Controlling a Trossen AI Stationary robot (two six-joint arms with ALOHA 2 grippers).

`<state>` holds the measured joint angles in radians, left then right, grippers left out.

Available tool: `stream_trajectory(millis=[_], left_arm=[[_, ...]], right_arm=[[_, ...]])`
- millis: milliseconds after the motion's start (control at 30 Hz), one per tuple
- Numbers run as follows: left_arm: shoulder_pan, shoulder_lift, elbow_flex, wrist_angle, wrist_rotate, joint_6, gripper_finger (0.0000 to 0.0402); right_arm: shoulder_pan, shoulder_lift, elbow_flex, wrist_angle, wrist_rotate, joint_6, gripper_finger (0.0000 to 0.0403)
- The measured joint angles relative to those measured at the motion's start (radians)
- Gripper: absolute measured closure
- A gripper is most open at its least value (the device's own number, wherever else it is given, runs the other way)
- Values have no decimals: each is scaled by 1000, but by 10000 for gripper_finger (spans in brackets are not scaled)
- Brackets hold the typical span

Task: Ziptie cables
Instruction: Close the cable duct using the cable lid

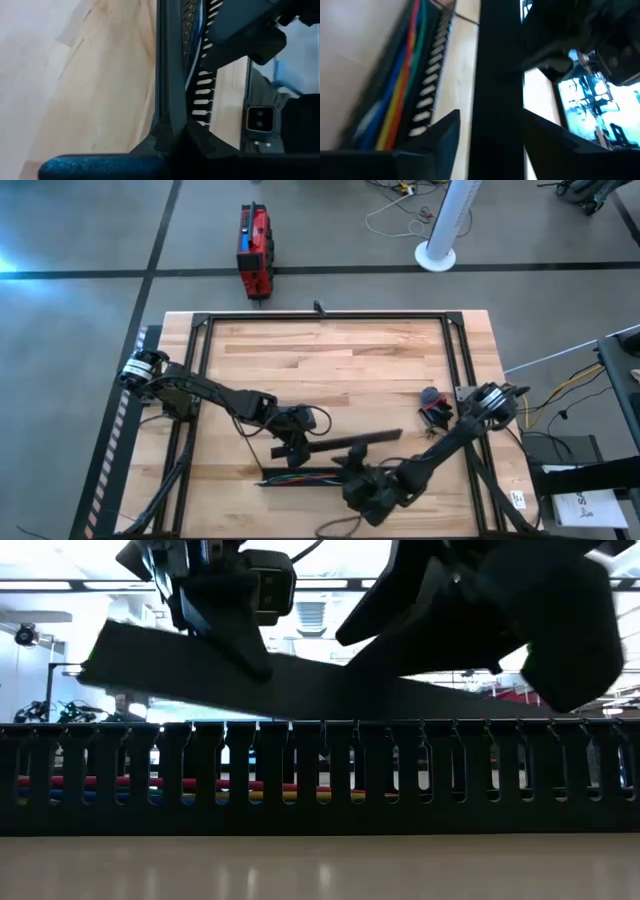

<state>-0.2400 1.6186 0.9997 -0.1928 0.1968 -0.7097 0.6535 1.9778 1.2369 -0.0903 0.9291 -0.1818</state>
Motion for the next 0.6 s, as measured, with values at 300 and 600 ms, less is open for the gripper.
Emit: stream_trajectory(millis=[300, 600], left_arm=[[0, -45, 0, 22, 7, -58, 401], [-2, -83, 2, 52, 40, -89, 401]], right_arm=[[-19, -12, 0, -13, 45, -46, 96], [-8, -22, 0, -30, 172, -131, 126]])
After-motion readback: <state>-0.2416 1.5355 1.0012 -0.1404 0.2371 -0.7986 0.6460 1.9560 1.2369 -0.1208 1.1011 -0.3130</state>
